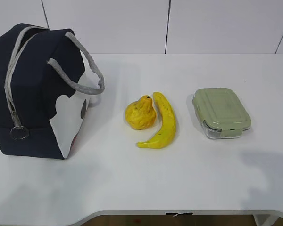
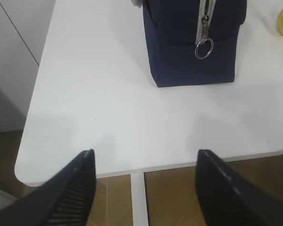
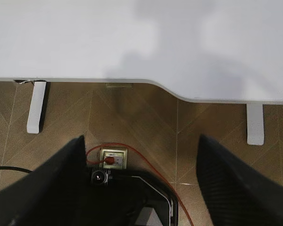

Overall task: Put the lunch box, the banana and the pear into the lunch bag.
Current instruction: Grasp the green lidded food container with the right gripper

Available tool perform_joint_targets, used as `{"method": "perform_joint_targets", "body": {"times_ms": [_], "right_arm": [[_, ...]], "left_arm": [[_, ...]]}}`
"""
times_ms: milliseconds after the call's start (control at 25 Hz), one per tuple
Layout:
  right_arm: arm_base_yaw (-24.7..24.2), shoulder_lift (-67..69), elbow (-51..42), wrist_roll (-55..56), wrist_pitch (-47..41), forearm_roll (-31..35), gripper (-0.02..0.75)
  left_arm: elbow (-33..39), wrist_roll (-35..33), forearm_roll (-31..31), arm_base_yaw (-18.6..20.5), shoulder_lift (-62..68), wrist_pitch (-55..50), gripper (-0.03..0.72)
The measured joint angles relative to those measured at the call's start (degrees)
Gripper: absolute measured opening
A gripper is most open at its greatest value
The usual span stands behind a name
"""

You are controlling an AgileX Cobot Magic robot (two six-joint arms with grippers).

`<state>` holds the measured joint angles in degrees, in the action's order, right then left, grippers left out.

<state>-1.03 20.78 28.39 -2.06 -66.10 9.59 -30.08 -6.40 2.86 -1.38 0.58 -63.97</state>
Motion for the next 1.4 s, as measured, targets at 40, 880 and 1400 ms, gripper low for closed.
{"method": "perform_joint_targets", "body": {"times_ms": [40, 880, 1400], "right_arm": [[0.0, 1.51, 0.5, -0.23, 0.0, 0.43, 0.577], [0.0, 41.84, 29.85, -9.01, 3.44, 4.44, 0.577], [0.0, 52.06, 36.4, -11.31, 3.96, 8.46, 0.577]], "left_arm": [[0.0, 0.0, 0.0, 0.0, 0.0, 0.0, 0.497], [0.0, 0.0, 0.0, 0.0, 0.0, 0.0, 0.497], [0.0, 0.0, 0.0, 0.0, 0.0, 0.0, 0.433]]}}
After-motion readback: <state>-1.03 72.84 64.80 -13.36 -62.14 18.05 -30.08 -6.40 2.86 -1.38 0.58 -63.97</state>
